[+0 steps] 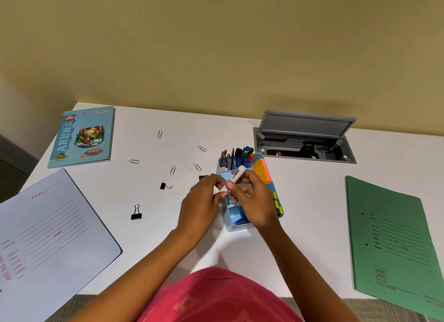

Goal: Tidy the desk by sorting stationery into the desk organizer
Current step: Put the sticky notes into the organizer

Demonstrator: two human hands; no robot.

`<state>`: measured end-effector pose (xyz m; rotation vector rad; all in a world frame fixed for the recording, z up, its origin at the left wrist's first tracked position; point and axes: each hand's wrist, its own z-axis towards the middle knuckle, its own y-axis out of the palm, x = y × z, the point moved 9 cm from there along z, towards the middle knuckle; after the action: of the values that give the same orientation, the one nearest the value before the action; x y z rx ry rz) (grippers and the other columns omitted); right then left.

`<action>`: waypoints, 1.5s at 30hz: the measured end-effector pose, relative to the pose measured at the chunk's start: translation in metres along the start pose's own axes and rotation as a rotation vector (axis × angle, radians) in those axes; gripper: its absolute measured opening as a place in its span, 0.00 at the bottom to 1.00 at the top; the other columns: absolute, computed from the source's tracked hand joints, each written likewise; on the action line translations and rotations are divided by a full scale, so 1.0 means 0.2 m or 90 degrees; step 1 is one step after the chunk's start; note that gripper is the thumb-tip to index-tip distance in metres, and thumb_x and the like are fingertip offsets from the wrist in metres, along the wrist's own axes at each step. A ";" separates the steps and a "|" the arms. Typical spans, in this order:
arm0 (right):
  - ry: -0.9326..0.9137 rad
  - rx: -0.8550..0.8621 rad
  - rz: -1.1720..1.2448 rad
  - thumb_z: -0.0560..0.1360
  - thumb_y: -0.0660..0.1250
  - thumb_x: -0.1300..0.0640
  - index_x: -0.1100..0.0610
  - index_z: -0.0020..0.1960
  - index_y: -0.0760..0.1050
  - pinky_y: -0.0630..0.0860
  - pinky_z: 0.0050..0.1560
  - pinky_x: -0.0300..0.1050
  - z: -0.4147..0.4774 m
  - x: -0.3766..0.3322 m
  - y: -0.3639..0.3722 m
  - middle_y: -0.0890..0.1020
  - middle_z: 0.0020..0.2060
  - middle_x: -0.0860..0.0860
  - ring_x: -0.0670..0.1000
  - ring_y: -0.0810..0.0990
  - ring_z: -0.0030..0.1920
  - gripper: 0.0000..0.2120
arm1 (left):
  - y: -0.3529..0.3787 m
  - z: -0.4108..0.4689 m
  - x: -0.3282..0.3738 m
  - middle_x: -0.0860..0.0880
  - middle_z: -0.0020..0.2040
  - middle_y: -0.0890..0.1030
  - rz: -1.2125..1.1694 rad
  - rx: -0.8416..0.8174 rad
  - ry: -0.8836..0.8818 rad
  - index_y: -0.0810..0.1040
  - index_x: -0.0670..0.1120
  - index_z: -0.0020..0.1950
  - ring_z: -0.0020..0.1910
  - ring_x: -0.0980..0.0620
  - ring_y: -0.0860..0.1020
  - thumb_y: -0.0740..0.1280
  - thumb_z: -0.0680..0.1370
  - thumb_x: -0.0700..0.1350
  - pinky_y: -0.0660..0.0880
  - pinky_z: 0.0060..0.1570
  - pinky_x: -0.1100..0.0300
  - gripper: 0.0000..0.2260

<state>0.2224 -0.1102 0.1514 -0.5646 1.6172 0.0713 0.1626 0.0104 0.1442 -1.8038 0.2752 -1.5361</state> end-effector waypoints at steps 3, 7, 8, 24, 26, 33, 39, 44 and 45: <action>-0.035 -0.006 0.044 0.75 0.67 0.59 0.52 0.53 0.75 0.76 0.36 0.31 0.00 -0.06 -0.02 0.81 0.42 0.45 0.38 0.81 0.37 0.07 | 0.01 0.03 0.08 0.55 0.52 0.78 -0.021 -0.004 0.031 0.74 0.53 0.53 0.46 0.51 0.76 0.66 0.77 0.45 0.69 0.40 0.60 0.06; -0.031 0.117 0.051 0.76 0.67 0.57 0.53 0.47 0.75 0.78 0.35 0.34 0.05 -0.06 -0.18 0.82 0.36 0.47 0.41 0.80 0.32 0.01 | 0.01 0.07 0.07 0.58 0.53 0.77 -0.042 0.019 0.027 0.74 0.54 0.57 0.49 0.56 0.75 0.66 0.77 0.49 0.72 0.43 0.61 0.09; -0.031 0.160 0.051 0.76 0.67 0.57 0.55 0.48 0.76 0.78 0.36 0.34 0.07 -0.06 -0.24 0.82 0.36 0.48 0.41 0.80 0.32 0.02 | 0.01 0.07 0.04 0.59 0.54 0.77 -0.038 0.021 0.011 0.74 0.53 0.58 0.49 0.57 0.75 0.66 0.77 0.50 0.71 0.43 0.61 0.11; 0.020 0.234 -0.038 0.82 0.51 0.45 0.55 0.53 0.67 0.77 0.29 0.44 0.36 0.04 -0.41 0.77 0.34 0.53 0.52 0.77 0.30 0.13 | 0.35 0.11 -0.34 0.46 0.55 0.78 -0.005 -0.148 -0.217 0.72 0.45 0.59 0.52 0.48 0.76 0.70 0.73 0.51 0.69 0.46 0.59 0.18; 0.099 0.137 -0.203 0.81 0.52 0.45 0.54 0.59 0.67 0.75 0.34 0.48 0.41 0.11 -0.38 0.77 0.38 0.53 0.55 0.77 0.36 0.14 | 0.37 0.10 -0.35 0.47 0.54 0.78 -0.010 -0.164 -0.226 0.73 0.45 0.57 0.52 0.49 0.76 0.69 0.74 0.50 0.68 0.46 0.61 0.15; 0.074 0.050 -0.363 0.75 0.67 0.62 0.58 0.66 0.73 0.68 0.42 0.42 0.38 0.08 -0.39 0.75 0.45 0.54 0.51 0.73 0.44 0.19 | 0.41 0.10 -0.34 0.47 0.51 0.79 -0.045 -0.172 -0.238 0.73 0.44 0.56 0.48 0.50 0.75 0.66 0.76 0.46 0.70 0.46 0.60 0.11; 0.116 0.119 -0.502 0.75 0.68 0.50 0.51 0.54 0.68 0.70 0.39 0.43 0.32 0.05 -0.43 0.79 0.45 0.52 0.53 0.77 0.42 0.12 | 0.41 0.08 -0.35 0.49 0.50 0.80 -0.043 -0.156 -0.248 0.74 0.46 0.53 0.51 0.47 0.78 0.65 0.76 0.47 0.75 0.53 0.53 0.09; 0.088 0.077 -0.600 0.75 0.68 0.50 0.53 0.51 0.69 0.69 0.38 0.43 0.35 0.05 -0.37 0.80 0.46 0.54 0.54 0.77 0.42 0.11 | 0.41 0.07 -0.34 0.48 0.51 0.80 -0.014 -0.165 -0.258 0.74 0.47 0.51 0.51 0.46 0.77 0.63 0.77 0.48 0.74 0.52 0.54 0.07; 0.079 0.070 -0.619 0.75 0.68 0.50 0.54 0.52 0.70 0.69 0.38 0.43 0.36 0.05 -0.35 0.80 0.47 0.54 0.55 0.77 0.42 0.11 | 0.41 0.07 -0.34 0.48 0.52 0.80 -0.011 -0.165 -0.258 0.74 0.47 0.51 0.51 0.46 0.77 0.63 0.77 0.48 0.74 0.51 0.54 0.07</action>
<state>0.3169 -0.1480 0.1524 -1.2234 1.3020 -0.7781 0.1823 -0.0014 0.0385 -2.2757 0.2702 -1.1496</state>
